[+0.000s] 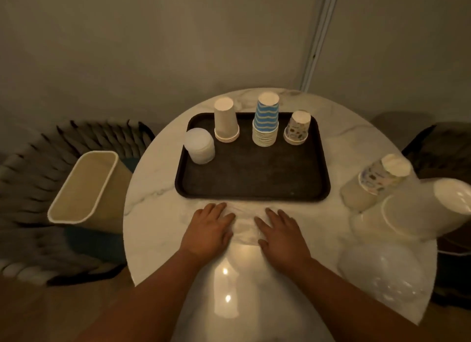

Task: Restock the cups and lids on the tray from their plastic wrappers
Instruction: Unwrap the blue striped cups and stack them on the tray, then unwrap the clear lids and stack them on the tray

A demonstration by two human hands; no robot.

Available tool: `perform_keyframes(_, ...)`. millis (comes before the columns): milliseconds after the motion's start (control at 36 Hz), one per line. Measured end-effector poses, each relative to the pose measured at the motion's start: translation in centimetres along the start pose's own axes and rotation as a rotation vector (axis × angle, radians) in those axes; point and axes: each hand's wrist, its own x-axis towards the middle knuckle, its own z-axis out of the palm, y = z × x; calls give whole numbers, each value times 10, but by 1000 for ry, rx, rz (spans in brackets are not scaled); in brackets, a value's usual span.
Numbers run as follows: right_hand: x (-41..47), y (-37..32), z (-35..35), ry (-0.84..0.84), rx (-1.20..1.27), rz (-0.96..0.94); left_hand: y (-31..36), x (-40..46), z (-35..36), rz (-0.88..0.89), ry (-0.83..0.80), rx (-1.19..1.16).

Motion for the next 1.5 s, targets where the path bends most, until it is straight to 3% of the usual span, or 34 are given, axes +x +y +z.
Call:
perform_keyframes(417,-53,-24,37,102,-17,54,-25,-39,16,274,-26,24)
perform_keyframes(750,-97,-14,53,112,-87,-102,5,-91,21,213,30,49)
perform_keyframes(1139,-116,-15,53,127,-63,-185,13,-90,1,209,-73,88)
perform_keyframes(1250,-118,-20,46,290,28,-156,17,-80,-11,248,-46,10)
perform_keyframes(1389,-118,-21,14,698,220,-67,35,-49,-33,285,30,-75)
perform_keyframes(1500,-123,-7,-27,1001,314,145,70,-16,-55,360,82,-178)
